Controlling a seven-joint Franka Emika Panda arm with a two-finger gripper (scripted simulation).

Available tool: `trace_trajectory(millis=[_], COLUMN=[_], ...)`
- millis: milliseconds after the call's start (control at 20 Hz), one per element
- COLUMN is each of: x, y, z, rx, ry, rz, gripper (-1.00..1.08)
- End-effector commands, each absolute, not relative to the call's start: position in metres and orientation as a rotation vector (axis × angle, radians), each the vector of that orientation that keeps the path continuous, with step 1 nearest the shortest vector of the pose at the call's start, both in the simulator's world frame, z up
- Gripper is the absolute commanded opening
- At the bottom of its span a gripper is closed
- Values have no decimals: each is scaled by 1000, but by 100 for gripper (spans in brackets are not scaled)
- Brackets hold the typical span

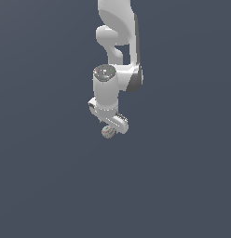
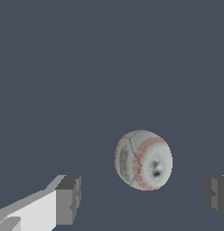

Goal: Pick up the object and move it to a goal position.

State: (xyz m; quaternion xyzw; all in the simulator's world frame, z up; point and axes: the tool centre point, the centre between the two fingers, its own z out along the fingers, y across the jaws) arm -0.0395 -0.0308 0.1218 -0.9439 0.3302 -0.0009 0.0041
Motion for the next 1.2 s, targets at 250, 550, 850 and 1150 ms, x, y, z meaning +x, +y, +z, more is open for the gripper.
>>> trace_trajectory(millis=[250,550,850,1150], x=[-52,-57,-58,-59], y=[-36,-39,-39,-40], z=[106,99,98,86], rx=[-2860,-2813,-2803,-2802], ry=[1290,1397,1418,1420], rz=[0,0,0,0], gripper=[100,100,100,100])
